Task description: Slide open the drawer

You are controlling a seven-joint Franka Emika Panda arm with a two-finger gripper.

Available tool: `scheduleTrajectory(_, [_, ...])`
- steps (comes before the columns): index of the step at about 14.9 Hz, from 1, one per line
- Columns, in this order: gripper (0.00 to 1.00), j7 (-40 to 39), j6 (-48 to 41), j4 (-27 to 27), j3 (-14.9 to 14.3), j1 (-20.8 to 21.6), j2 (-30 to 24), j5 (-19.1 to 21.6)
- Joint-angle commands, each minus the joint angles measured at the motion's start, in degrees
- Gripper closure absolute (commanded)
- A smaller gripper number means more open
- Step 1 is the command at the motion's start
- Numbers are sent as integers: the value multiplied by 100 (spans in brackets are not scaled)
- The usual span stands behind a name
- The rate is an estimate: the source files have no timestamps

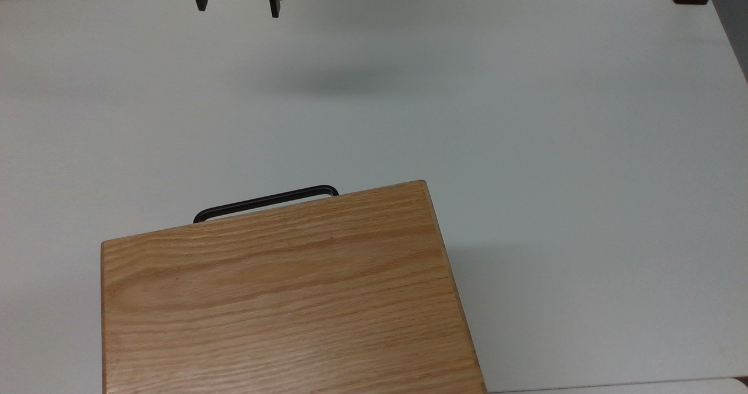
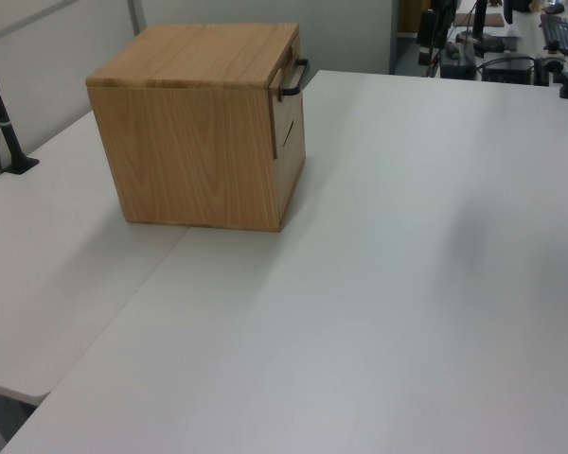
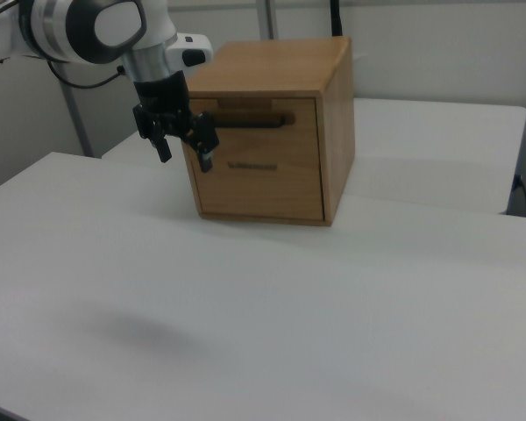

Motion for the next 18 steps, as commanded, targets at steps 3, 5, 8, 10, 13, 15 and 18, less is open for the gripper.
scheduleTrajectory(3, [0, -74, 32, -128, -3, 27, -89, 84])
scheduleTrajectory(5, [0, -56, 32, -128, -3, 27, -89, 84])
scheduleTrajectory(8, [0, -65, -20, -128, -3, 18, -98, 84])
scheduleTrajectory(10, [0, -126, -38, -128, -3, 10, -89, 57])
scheduleTrajectory(13, [0, -48, 24, -119, 14, 27, -28, 48])
scheduleTrajectory(15, [0, 398, 120, -93, 67, 27, -28, 57])
scheduleTrajectory(18, [0, 1724, 514, -84, 120, 44, 16, 75])
